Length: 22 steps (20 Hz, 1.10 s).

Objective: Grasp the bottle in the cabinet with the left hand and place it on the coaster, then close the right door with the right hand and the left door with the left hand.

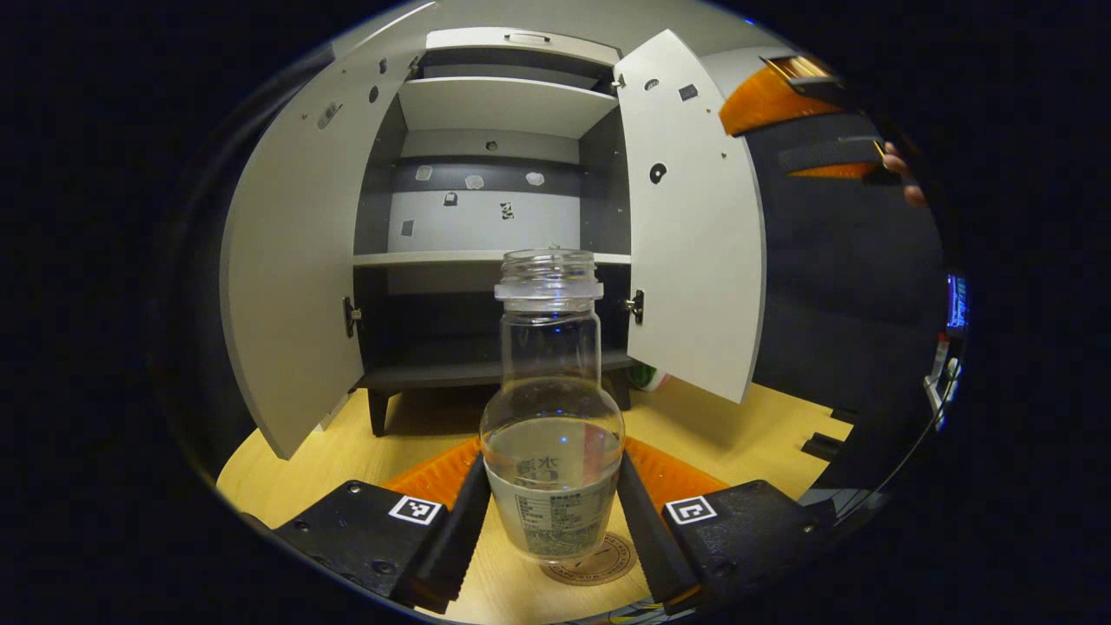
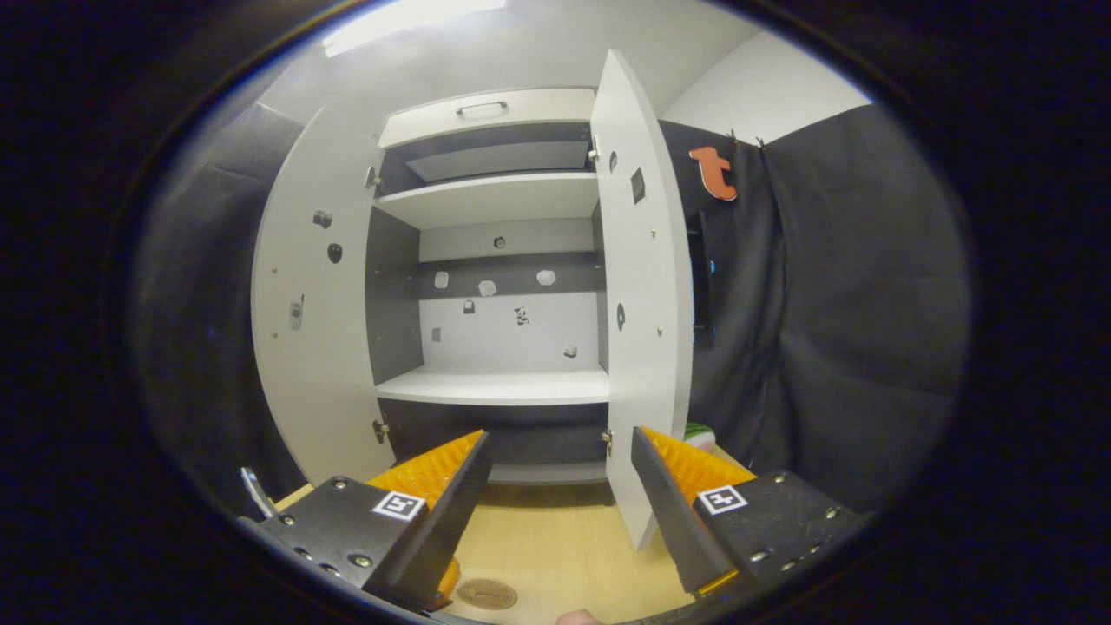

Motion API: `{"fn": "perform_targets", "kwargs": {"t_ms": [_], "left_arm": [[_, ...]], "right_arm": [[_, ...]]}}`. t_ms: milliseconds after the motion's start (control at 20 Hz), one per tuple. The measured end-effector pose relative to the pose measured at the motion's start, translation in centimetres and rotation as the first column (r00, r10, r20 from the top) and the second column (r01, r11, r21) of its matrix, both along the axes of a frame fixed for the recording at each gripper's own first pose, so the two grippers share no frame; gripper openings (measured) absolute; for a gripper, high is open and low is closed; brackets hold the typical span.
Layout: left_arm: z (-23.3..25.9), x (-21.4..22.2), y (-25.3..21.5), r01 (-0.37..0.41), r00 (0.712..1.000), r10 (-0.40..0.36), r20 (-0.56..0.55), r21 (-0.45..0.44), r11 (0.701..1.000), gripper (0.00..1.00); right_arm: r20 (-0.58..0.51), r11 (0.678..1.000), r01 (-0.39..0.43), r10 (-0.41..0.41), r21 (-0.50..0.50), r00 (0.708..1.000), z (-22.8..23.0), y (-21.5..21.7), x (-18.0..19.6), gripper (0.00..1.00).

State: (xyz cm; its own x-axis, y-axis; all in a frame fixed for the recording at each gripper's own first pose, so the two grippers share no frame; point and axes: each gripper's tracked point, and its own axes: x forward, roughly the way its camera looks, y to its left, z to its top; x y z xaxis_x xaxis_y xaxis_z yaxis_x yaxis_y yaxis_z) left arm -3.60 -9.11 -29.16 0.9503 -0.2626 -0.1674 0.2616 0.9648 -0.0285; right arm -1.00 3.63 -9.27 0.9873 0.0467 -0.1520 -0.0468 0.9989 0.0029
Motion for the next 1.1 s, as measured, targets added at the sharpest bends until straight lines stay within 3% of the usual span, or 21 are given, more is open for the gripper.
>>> {"fn": "perform_targets", "kwargs": {"t_ms": [450, 1100], "left_arm": [[-6.2, -0.6, -3.2, 0.09, 0.995, -0.088, -0.056, 0.034, 0.995, 0.8], [-6.4, -1.1, -3.2, 0.13, 0.99, -0.126, -0.059, 0.083, 0.988, 0.86]], "right_arm": [[-0.03, 1.0, 0.028, -0.028, -0.009, 0.999, -2.8, -0.2, 2.0, 0.99], [-0.061, 0.995, 0.096, -0.096, -0.007, 0.994, -3.0, -5.4, 0.2, 0.99]]}}
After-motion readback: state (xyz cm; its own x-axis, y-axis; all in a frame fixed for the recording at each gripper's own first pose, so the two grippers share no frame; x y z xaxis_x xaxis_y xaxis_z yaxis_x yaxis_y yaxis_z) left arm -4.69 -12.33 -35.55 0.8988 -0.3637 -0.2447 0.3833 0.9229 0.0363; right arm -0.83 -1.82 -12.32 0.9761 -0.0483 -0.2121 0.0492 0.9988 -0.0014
